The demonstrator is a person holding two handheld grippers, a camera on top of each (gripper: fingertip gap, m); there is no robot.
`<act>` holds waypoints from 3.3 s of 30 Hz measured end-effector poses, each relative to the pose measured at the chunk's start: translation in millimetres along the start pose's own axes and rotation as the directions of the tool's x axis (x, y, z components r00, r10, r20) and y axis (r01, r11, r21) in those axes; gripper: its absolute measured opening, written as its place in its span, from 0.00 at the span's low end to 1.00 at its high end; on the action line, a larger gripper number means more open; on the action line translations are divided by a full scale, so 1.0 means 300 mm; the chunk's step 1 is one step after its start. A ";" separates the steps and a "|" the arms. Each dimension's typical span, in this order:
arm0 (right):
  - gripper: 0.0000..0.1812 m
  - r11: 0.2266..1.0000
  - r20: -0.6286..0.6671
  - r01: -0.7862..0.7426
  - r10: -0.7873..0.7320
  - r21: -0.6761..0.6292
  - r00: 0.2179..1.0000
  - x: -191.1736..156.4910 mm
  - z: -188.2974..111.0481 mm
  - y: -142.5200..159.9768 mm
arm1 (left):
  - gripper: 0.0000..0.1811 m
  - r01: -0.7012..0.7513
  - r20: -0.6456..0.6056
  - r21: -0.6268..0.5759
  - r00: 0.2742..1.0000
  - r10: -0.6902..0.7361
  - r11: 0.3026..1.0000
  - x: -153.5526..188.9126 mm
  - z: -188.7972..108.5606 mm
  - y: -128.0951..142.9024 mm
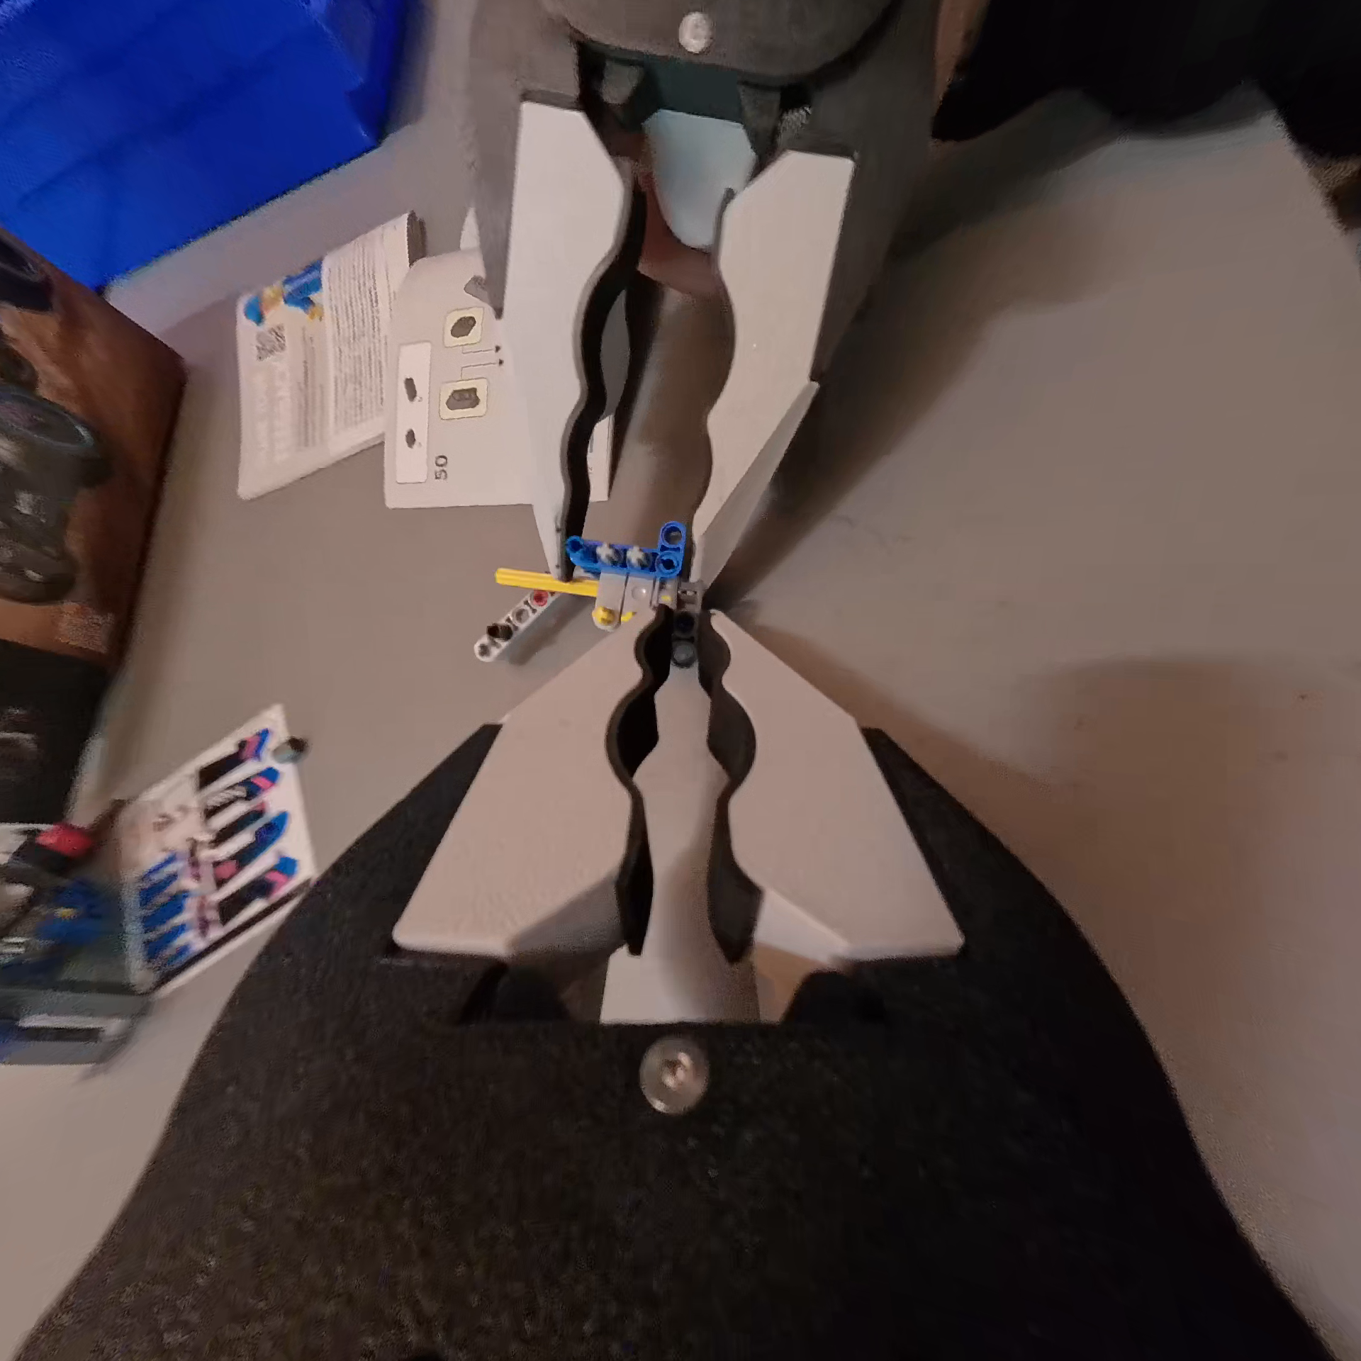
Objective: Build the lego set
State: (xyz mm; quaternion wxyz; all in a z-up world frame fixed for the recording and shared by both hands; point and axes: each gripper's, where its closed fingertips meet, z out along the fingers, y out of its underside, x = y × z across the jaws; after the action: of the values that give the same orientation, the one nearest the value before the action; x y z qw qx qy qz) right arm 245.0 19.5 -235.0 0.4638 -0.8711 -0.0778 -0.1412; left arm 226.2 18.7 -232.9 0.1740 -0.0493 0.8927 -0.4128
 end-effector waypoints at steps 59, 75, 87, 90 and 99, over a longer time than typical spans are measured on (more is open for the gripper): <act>0.27 0.979 -0.089 0.096 -0.081 0.181 0.993 0.004 -0.075 -0.092 | 0.02 -0.157 0.086 0.042 0.984 0.153 0.987 -0.004 0.001 0.001; 0.04 0.949 -0.114 0.314 -0.315 -0.032 0.942 -0.056 -0.014 -0.043 | 0.02 -0.191 0.093 0.045 0.978 0.186 0.981 -0.006 0.006 -0.004; 0.03 0.967 -0.107 0.252 -0.254 -0.032 0.961 -0.044 -0.009 -0.036 | 0.03 -0.216 0.150 0.001 0.965 0.213 0.976 -0.020 -0.008 0.009; 0.03 0.969 -0.105 0.245 -0.247 -0.032 0.963 -0.042 -0.009 -0.034 | 0.02 -0.212 0.152 -0.005 0.966 0.210 0.977 -0.023 -0.005 0.009; 0.03 0.967 -0.104 0.255 -0.257 -0.027 0.961 -0.043 -0.009 -0.030 | 0.02 -0.222 0.161 -0.028 0.961 0.223 0.975 -0.023 0.000 0.012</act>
State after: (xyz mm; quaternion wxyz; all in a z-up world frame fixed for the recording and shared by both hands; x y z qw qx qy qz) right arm 230.0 22.1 -230.6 0.4395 -0.8480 -0.1638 -0.2469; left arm 232.9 22.5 -233.7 0.2913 0.0169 0.8773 -0.3810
